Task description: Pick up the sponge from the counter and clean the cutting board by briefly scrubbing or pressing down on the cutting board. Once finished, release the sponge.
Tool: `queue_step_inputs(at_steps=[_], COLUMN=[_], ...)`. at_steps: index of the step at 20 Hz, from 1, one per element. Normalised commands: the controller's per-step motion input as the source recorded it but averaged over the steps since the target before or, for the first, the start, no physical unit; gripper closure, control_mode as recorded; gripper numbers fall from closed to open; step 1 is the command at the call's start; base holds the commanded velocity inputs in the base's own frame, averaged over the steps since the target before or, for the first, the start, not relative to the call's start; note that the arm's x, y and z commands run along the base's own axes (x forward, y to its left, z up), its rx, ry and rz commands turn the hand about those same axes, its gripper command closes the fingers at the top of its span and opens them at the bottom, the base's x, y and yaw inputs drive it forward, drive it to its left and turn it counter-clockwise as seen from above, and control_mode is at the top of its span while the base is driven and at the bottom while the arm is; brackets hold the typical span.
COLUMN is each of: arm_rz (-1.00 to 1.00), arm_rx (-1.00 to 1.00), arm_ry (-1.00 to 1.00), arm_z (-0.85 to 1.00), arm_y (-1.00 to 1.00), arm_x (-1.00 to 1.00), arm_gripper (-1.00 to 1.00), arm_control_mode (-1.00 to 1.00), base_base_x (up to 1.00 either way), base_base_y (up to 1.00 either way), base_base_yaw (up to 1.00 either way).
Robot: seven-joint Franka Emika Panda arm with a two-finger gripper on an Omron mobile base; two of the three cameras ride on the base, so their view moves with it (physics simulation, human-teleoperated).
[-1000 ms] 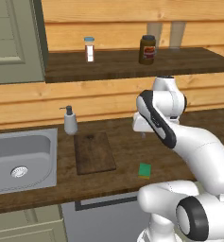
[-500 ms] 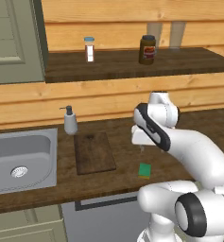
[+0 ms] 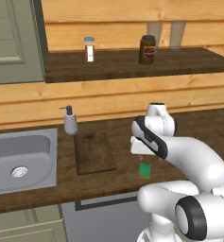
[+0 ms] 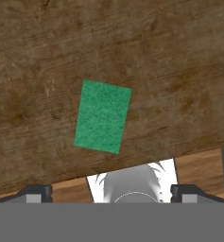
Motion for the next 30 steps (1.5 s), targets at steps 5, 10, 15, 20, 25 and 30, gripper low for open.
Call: queue_step_inputs(at_steps=[5,10,15,20,25,30], arm_rz=[0.00,0.00,0.00,-0.02,-0.04,-0.04], arm_rx=[0.00,0.00,0.00,0.00,0.00,0.00], arm_ry=[0.00,0.00,0.00,0.00,0.00,0.00], arm_z=[-0.19,-0.08,-0.16,-0.18,-0.16,-0.12], arm_y=[0.00,0.00,0.00,0.00,0.00,0.00], arm_x=[0.00,0.00,0.00,0.00,0.09,0.05], arm_gripper=[-1.00,-1.00,-1.00,-1.00,-1.00,-1.00], arm_control_mode=[-1.00,-1.00,-1.00,-1.00,-1.00,-1.00], base_base_x=[0.00,0.00,0.00,0.00,0.00,0.00], base_base_y=[0.00,0.00,0.00,0.00,0.00,0.00], base_base_yaw=[0.00,0.00,0.00,0.00,0.00,0.00])
